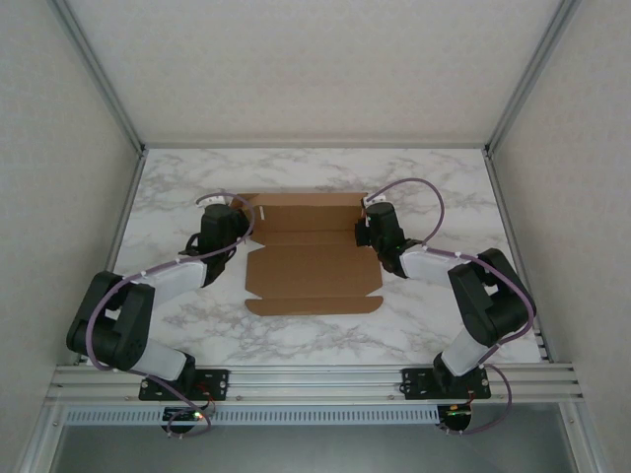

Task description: Fold the paper box

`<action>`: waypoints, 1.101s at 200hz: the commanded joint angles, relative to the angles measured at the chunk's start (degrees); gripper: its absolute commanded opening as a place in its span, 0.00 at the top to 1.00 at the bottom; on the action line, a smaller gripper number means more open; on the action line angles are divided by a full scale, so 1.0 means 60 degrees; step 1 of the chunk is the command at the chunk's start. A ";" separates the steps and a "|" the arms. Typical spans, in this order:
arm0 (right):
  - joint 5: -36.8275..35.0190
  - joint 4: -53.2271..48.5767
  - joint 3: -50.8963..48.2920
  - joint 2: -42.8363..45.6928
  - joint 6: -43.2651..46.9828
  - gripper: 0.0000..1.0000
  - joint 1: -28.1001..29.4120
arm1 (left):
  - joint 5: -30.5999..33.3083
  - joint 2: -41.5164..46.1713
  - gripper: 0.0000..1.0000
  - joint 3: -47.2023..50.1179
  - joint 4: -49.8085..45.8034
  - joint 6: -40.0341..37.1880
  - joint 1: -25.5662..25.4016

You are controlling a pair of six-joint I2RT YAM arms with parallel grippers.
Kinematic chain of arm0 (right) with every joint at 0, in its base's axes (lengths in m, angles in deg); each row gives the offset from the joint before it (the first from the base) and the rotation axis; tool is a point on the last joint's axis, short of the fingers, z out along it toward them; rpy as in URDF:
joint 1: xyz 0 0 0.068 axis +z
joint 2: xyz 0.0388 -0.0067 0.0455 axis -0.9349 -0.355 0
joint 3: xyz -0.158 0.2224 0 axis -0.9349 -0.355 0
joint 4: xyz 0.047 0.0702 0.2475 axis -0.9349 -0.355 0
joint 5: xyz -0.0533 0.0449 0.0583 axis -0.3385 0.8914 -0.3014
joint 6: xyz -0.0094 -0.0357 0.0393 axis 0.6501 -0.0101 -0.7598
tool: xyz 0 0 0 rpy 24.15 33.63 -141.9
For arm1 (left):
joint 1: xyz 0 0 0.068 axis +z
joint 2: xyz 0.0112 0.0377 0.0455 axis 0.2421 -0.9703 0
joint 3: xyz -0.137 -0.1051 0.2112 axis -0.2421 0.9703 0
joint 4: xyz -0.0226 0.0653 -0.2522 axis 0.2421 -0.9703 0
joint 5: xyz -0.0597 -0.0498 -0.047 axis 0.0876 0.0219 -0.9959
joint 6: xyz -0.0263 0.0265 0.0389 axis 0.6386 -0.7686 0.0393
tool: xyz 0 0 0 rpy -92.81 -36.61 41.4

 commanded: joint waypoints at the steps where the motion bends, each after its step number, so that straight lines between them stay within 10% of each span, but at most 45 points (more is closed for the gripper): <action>1: 0.0084 -0.1047 0.0031 -0.0072 0.0099 1.00 0.0044 | 0.0376 0.0191 0.90 -0.0566 -0.0524 0.0039 -0.0081; 86: 0.0189 -0.1205 0.0161 -0.0070 0.0145 1.00 -0.0132 | -0.0210 0.2735 0.39 -0.0227 -0.3605 -0.0401 0.0842; 138: 0.0341 -0.1175 0.0155 -0.0065 0.0207 1.00 -0.0124 | -0.0968 0.4247 0.39 0.0004 -0.2790 -0.0284 0.2049; 220: 0.0397 -0.1177 0.0117 -0.0073 0.0022 1.00 -0.0122 | -0.3823 -0.0638 0.47 -0.1728 -0.1493 0.0651 0.2946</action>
